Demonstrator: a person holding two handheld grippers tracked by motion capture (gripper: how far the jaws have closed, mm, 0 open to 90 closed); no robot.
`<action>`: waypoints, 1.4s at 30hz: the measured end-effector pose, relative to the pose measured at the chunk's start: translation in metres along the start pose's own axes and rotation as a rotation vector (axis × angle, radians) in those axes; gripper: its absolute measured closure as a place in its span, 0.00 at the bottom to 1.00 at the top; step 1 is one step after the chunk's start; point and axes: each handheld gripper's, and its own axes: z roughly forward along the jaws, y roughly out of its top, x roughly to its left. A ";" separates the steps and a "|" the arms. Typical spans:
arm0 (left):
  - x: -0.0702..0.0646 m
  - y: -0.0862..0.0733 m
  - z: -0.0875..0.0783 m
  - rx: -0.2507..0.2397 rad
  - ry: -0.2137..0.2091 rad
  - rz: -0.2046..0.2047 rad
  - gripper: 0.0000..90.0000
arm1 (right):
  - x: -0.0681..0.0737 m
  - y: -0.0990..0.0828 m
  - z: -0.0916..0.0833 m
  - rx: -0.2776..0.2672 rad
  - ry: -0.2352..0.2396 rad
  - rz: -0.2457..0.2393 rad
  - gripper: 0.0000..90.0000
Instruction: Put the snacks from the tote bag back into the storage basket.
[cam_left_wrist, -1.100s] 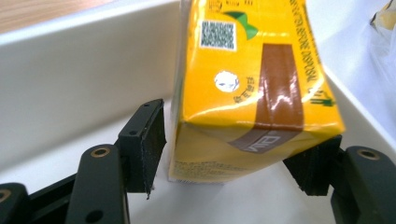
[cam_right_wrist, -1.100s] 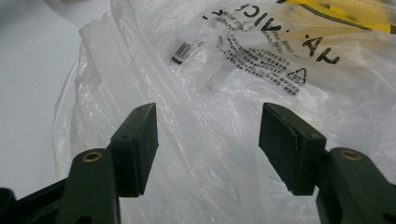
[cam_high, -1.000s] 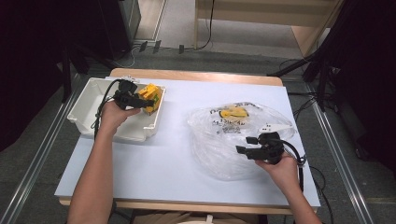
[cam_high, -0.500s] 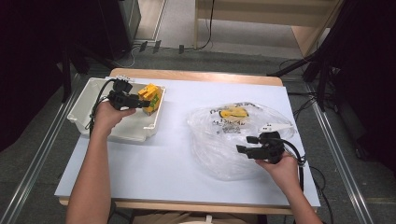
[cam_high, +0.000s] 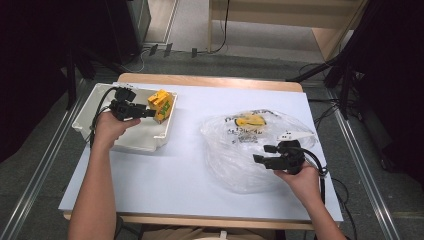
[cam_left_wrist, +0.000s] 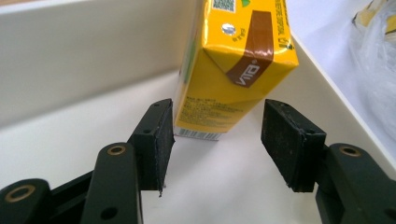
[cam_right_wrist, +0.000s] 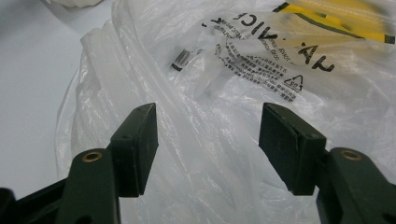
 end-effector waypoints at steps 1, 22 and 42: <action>0.000 -0.001 -0.001 -0.001 -0.002 0.006 0.53 | 0.000 0.000 0.000 -0.004 0.002 0.003 0.43; -0.014 -0.011 -0.001 -0.028 -0.066 0.079 1.00 | 0.001 0.004 0.003 0.003 0.004 -0.012 0.44; -0.028 -0.011 0.028 -0.002 -0.054 0.096 1.00 | 0.002 0.004 0.003 0.006 0.003 -0.013 0.45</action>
